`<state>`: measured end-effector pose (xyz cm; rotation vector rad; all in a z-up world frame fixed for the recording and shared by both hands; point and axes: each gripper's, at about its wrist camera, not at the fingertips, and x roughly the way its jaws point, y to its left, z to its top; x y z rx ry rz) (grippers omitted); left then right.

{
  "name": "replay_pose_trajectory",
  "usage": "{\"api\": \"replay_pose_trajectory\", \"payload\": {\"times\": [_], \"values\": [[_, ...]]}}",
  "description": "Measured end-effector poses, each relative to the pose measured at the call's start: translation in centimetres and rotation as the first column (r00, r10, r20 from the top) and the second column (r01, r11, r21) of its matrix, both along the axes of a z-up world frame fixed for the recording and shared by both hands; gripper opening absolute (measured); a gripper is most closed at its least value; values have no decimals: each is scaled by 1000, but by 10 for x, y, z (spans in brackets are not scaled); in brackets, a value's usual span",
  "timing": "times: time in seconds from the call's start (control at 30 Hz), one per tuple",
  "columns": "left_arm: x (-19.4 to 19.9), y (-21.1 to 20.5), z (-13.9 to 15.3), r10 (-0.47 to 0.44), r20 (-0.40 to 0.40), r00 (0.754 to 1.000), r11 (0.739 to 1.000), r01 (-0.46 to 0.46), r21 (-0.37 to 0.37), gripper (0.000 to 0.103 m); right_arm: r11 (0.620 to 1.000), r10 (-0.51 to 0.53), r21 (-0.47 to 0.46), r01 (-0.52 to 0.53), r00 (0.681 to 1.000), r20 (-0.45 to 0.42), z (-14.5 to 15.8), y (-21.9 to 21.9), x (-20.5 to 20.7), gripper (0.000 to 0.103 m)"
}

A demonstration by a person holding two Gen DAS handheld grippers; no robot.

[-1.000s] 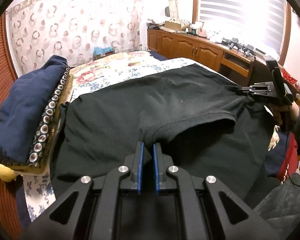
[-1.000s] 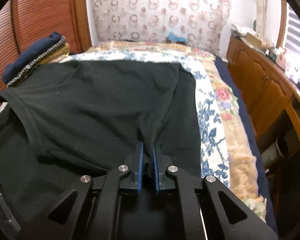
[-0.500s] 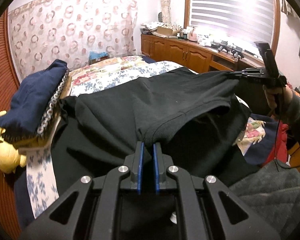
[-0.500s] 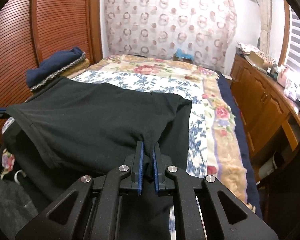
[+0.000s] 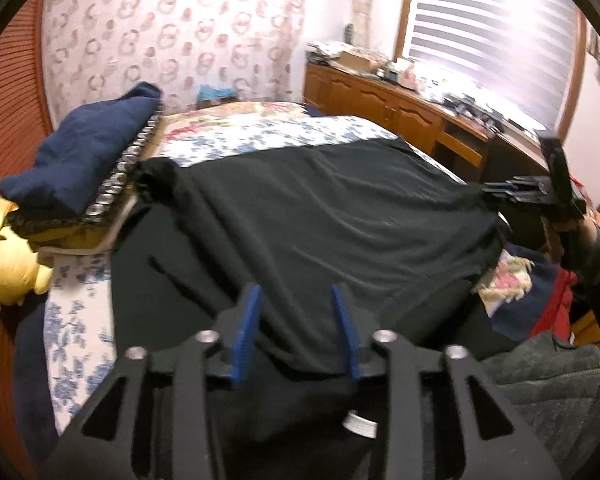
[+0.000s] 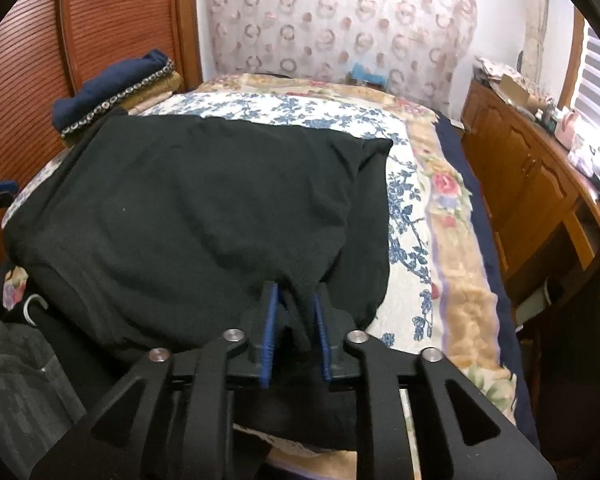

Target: Fold small clothes

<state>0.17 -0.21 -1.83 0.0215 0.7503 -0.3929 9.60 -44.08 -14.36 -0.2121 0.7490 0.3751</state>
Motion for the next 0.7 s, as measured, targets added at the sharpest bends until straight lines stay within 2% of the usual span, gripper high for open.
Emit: {"api": "replay_pose_trajectory", "payload": {"times": [0.17,0.27,0.5,0.57,0.7], "values": [[27,29,-8,80,-7,997,997,-80,4,49,1000,-7,26,6,999,45,9,5,5,46],[57,47,-21,158,-30,987,987,-158,1,49,999,-6,51,3,999,54,5,15,16,48],[108,61,-52,219,-92,972,975,-215,53,49,999,-6,54,5,1000,20,-25,35,39,48],[116,62,-63,225,-112,968,973,-218,70,39,998,-13,56,13,1000,13,-30,35,41,48],[117,59,-69,225,-106,969,972,-216,87,37,997,-26,68,24,1000,17,-39,32,42,50]]}}
